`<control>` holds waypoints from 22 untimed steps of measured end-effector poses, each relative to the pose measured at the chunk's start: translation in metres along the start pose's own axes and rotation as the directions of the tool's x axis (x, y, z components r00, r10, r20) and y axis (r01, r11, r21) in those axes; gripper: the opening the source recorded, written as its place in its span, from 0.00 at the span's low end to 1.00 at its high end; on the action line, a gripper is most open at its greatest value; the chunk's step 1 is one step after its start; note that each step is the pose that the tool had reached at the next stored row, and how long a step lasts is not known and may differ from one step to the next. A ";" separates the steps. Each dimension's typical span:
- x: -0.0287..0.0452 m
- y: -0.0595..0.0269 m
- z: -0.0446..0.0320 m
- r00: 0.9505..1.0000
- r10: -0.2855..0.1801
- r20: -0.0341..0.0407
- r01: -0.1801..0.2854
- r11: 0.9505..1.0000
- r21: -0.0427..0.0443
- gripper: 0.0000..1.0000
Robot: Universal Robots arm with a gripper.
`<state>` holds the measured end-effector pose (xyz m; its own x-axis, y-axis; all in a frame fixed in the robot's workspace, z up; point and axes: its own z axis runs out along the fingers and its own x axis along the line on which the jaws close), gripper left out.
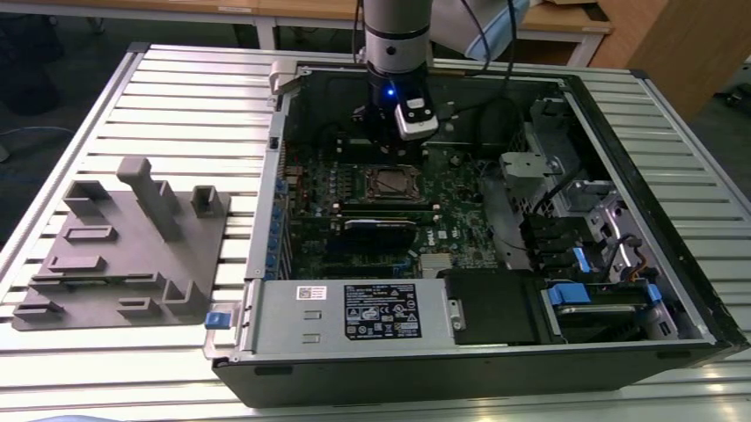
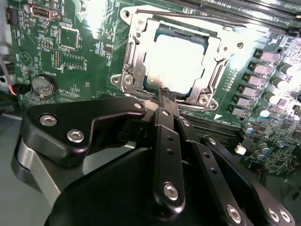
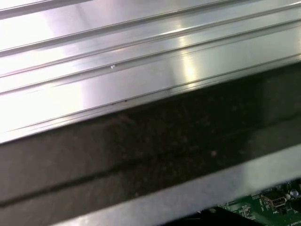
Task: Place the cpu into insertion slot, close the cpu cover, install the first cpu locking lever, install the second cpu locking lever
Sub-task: 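Install the first cpu locking lever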
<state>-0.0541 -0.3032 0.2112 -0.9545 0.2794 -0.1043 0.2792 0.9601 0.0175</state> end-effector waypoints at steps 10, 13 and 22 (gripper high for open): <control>-0.0020 -0.0002 -0.0179 1.000 -0.001 -0.005 0.001 1.000 -0.017 0.11; -0.0022 -0.0001 -0.0194 1.000 -0.001 -0.005 0.001 1.000 -0.018 0.11; -0.0022 -0.0002 -0.0193 0.999 -0.040 -0.005 0.040 0.999 -0.011 0.11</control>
<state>-0.0541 -0.3038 0.2306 -0.9654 0.2407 -0.1002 0.2394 0.9706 0.0245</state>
